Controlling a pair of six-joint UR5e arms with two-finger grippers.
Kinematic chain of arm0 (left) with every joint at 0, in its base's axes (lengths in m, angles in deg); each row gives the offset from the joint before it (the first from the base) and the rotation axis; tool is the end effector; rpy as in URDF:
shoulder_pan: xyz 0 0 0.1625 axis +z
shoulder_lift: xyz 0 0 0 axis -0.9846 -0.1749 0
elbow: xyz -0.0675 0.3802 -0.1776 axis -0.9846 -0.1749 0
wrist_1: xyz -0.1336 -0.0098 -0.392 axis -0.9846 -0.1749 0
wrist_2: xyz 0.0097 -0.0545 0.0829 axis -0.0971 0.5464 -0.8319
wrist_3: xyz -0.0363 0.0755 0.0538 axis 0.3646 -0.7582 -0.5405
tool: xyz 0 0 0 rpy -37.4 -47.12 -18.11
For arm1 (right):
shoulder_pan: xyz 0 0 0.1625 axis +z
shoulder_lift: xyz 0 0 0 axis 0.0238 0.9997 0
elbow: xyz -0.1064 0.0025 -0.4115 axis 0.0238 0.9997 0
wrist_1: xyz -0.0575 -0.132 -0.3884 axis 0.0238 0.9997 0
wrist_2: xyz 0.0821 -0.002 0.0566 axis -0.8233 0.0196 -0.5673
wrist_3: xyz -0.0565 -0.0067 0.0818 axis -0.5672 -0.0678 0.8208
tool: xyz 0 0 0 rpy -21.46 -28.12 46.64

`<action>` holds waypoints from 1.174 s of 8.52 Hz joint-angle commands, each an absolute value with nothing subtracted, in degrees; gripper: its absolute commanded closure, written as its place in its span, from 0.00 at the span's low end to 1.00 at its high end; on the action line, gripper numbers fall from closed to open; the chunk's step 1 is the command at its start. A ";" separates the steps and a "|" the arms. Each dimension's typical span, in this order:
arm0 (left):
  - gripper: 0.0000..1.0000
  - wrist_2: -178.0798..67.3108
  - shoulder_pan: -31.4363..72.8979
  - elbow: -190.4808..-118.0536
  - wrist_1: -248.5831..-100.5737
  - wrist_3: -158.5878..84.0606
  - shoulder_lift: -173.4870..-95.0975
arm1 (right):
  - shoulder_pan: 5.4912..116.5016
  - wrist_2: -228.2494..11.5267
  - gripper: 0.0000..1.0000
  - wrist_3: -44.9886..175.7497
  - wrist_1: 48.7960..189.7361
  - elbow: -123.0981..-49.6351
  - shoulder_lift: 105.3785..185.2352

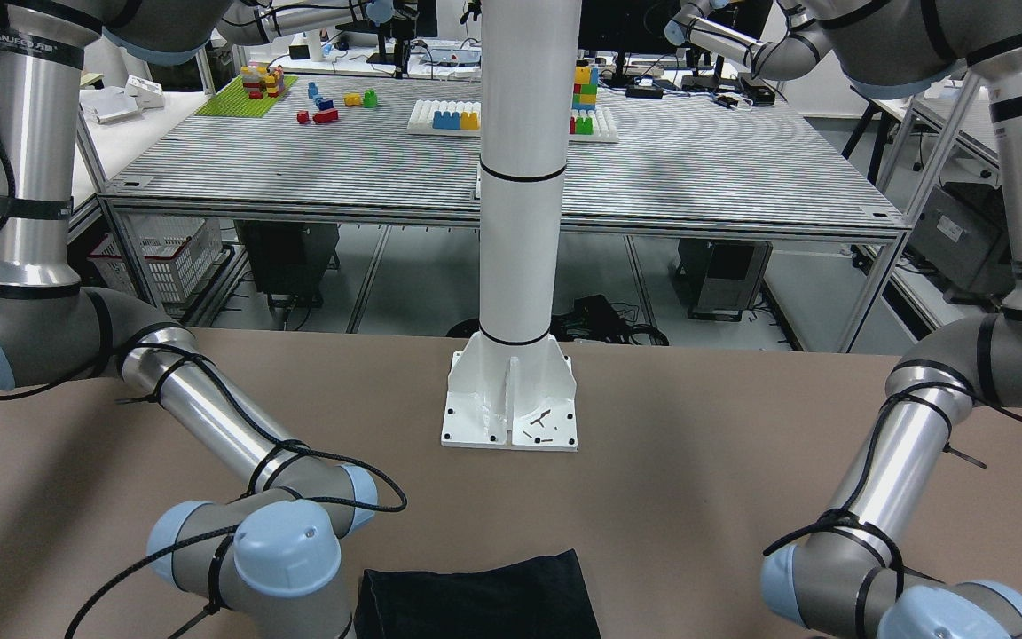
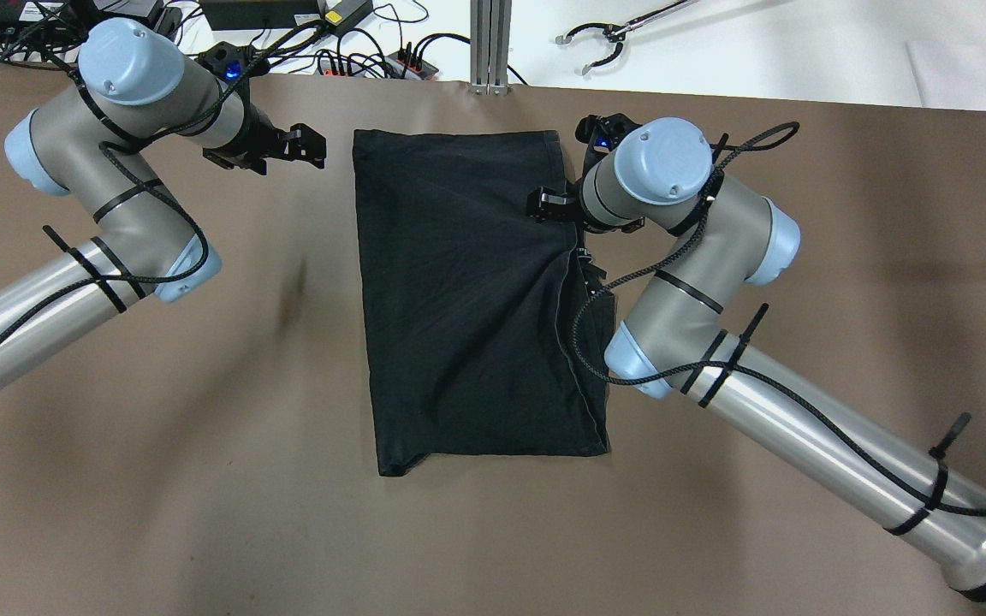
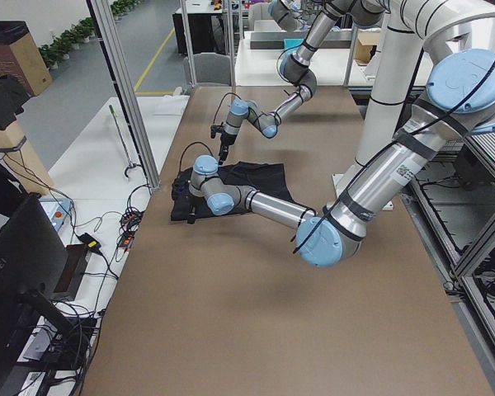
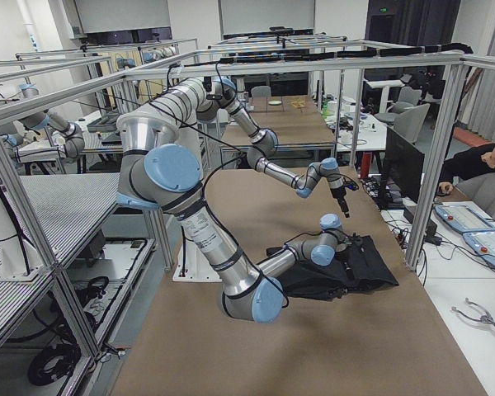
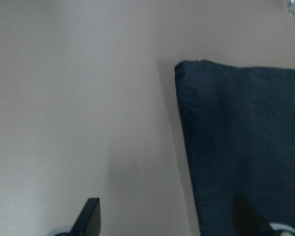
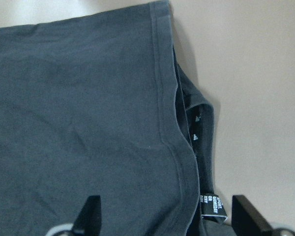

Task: Fold clothes
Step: 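Move both grippers to the shirt's near corners and grasp them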

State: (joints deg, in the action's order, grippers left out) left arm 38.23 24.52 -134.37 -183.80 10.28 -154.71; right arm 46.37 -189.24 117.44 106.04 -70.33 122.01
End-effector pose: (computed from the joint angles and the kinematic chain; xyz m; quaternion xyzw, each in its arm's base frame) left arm 0.3619 -0.6849 0.3134 0.1635 0.4733 -0.1054 0.8591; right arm -0.4645 -0.6195 0.2421 0.1698 -0.4535 0.1219 0.8664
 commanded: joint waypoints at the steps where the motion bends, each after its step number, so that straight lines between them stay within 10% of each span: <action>1: 0.06 37.34 30.07 -148.40 -183.98 20.82 -145.68 | 41.38 -189.31 0.07 128.48 106.42 -85.00 132.33; 5: 0.06 27.01 44.37 -167.42 -184.07 44.02 -132.65 | 39.25 -188.53 0.10 147.37 105.71 -94.52 139.74; 10: 0.06 8.52 60.67 -168.51 -183.72 66.98 -133.50 | 38.54 -183.87 0.10 151.71 105.62 -95.50 140.01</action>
